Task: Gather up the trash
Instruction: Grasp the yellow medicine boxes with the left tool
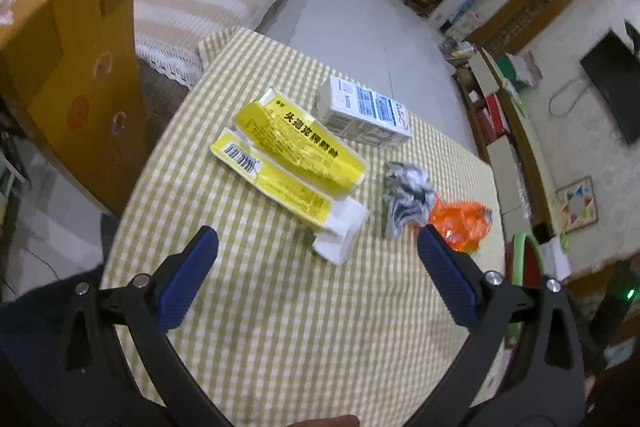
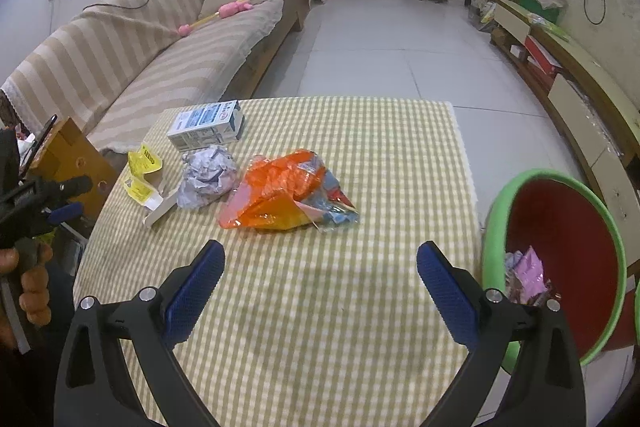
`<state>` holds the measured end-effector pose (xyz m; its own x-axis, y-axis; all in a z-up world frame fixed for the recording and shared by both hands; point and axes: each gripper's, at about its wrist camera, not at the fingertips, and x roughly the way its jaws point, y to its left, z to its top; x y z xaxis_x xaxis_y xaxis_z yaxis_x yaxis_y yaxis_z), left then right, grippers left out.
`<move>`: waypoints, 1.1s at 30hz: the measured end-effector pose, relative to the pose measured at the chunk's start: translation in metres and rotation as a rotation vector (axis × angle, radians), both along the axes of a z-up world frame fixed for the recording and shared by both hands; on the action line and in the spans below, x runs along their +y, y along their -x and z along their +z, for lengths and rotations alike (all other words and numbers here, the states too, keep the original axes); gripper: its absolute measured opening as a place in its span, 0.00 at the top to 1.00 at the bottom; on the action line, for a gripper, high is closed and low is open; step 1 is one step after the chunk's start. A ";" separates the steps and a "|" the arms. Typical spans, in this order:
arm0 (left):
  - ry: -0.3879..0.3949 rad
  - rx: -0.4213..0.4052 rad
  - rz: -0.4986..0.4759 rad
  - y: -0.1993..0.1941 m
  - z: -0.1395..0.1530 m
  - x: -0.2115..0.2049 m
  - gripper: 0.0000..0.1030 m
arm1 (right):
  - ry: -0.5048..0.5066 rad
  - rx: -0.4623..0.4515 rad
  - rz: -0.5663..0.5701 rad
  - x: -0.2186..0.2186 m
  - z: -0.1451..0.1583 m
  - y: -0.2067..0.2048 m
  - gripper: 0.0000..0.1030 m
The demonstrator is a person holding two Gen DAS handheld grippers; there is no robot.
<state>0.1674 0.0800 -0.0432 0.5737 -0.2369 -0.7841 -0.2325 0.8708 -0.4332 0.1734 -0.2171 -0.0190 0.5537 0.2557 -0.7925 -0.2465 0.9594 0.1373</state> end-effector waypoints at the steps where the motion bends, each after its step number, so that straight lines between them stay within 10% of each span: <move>1: 0.006 0.011 0.009 -0.004 -0.002 0.001 0.05 | 0.003 -0.001 0.004 0.002 -0.001 -0.002 0.09; 21: 0.090 0.315 0.318 -0.083 -0.048 0.003 0.05 | 0.014 0.030 0.034 0.017 -0.027 -0.032 0.09; 33: -0.113 0.330 0.073 -0.094 -0.051 -0.031 0.21 | -0.008 0.030 0.022 0.007 -0.026 -0.035 0.09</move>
<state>0.2610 0.0486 -0.0937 0.2970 -0.1059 -0.9490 -0.4076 0.8847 -0.2263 0.2088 -0.2100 -0.0450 0.5244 0.2740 -0.8062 -0.2632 0.9526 0.1526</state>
